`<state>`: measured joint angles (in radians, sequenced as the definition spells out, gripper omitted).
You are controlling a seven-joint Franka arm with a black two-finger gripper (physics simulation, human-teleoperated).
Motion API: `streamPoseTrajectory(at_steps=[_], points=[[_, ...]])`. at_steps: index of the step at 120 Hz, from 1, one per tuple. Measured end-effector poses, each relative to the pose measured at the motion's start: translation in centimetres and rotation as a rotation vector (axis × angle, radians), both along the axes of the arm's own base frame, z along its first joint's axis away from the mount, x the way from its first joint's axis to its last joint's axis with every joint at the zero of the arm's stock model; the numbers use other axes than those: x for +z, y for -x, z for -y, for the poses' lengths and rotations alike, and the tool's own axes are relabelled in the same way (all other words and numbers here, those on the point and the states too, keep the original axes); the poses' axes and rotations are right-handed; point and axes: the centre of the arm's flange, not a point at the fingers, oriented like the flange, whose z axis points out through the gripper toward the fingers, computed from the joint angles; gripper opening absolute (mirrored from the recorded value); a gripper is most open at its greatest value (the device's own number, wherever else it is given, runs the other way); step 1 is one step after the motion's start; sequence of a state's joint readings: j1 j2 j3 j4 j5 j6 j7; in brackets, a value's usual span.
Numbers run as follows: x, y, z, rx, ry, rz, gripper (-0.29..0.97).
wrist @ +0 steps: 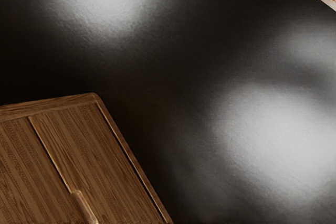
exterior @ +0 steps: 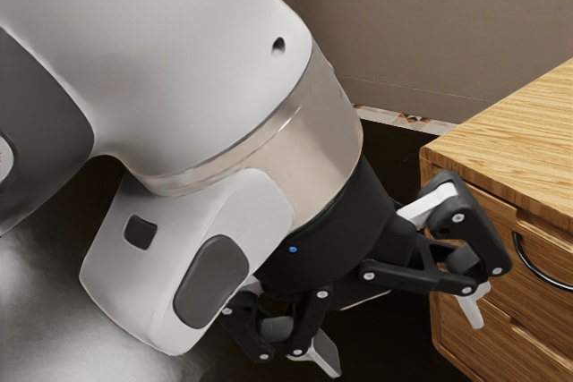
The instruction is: Pull the drawer handle with one arm to open the drawer
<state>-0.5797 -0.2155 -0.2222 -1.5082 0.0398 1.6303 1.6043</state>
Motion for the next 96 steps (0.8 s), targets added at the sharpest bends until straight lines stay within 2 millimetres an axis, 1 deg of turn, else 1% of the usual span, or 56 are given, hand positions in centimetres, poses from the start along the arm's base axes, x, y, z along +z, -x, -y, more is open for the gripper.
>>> streamPoseTrajectory(at_steps=[20, 26, 30, 37, 42, 46, 53, 62, 69, 72, 82, 89, 96], points=[[0.2, 0.1, 0.4, 0.133, 0.072, -0.015, 0.68], [0.2, 0.4, 0.8, 0.180, 0.097, -0.028, 0.68], [0.1, 0.8, 1.4, 0.203, 0.111, -0.039, 0.68], [-1.1, 1.0, 3.2, 0.231, 0.116, -0.071, 0.68], [-1.9, 0.3, 4.3, 0.262, 0.121, -0.096, 0.68], [-2.3, -0.2, 4.8, 0.291, 0.128, -0.109, 0.68], [-2.5, -1.0, 5.2, 0.339, 0.146, -0.123, 0.68], [-3.5, -2.6, 5.9, 0.398, 0.162, -0.140, 0.68], [-3.4, -3.1, 5.9, 0.439, 0.184, -0.142, 0.67], [-3.4, -3.2, 5.9, 0.453, 0.193, -0.142, 0.64], [-3.1, -3.6, 5.9, 0.487, 0.222, -0.137, 0.47], [-3.1, -4.3, 5.7, 0.508, 0.234, -0.110, 0.38], [-3.0, -5.2, 5.3, 0.529, 0.244, -0.078, 0.32]])
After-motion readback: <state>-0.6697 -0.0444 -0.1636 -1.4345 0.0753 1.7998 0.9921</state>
